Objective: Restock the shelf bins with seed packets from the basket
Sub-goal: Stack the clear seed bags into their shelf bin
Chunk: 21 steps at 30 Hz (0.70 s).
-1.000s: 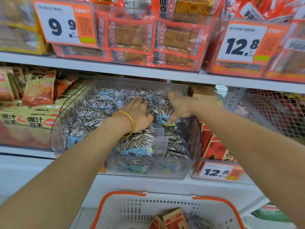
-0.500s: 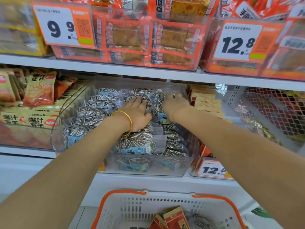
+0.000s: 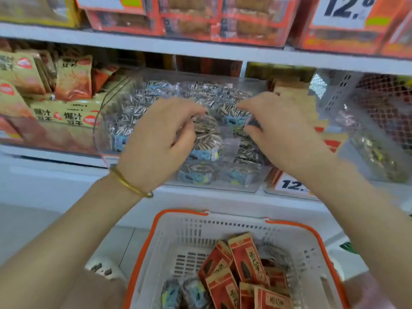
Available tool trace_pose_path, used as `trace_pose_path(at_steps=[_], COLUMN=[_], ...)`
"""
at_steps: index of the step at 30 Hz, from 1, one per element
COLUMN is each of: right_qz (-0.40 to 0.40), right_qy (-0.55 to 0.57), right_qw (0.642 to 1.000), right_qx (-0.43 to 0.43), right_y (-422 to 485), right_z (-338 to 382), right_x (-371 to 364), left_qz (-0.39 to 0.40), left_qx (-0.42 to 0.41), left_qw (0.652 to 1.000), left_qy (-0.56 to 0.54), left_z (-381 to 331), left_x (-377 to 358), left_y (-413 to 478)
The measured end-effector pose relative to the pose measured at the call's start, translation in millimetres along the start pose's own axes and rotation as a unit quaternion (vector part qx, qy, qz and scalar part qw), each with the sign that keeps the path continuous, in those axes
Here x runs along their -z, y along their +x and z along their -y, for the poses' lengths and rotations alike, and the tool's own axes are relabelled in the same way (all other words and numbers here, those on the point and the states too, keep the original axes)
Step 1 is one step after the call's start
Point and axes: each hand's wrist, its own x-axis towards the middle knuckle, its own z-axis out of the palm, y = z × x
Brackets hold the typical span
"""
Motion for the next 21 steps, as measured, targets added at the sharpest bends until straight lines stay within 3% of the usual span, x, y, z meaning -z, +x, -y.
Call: trace_pose_path(at_steps=[1,3,5,7,9,11,14,18,21], right_qz=[-0.016,0.000,0.143,0.324,0.434,0.476,0.543,0.575,0.628], right_qy=[0.057,0.151,0.174,0.164,0.170,0.162,0.132,0.056,-0.027], right_qw=[0.998,0.987,0.973,0.931,0.884,0.864,0.829,0.809,0.758], right_qx=[0.019,0.051,0.050,0.045,0.018,0.011,0.037,0.106,0.173], right_y=[-26,-70,-97,-111,-126,-143,-162,-168,-168], right_z=[10,27,43,55,62,69,82,92,95], right_x=[-1,-27,-80,-152,-222,-278,-335,-374,-388], left_qz=[0.005,0.090,0.236,0.396,0.512,0.559,0.577,0.613,0.620], left_qx=[-0.008,0.009,0.062,0.117,0.148,0.165,0.174,0.161,0.169], left_qw=[1.000,0.996,0.970,0.909,0.839,0.804,0.789,0.762,0.755], left_qy=[-0.020,-0.017,0.015,0.062,0.112,0.119,0.119,0.131,0.132], left_z=[-8,-9,1,18,37,47,56,65,76], left_x=[6,2,-12,-30,-43,-50,-58,-63,-66], left_y=[-29,-83,-124,-150,-165,-171,-177,-184,-190])
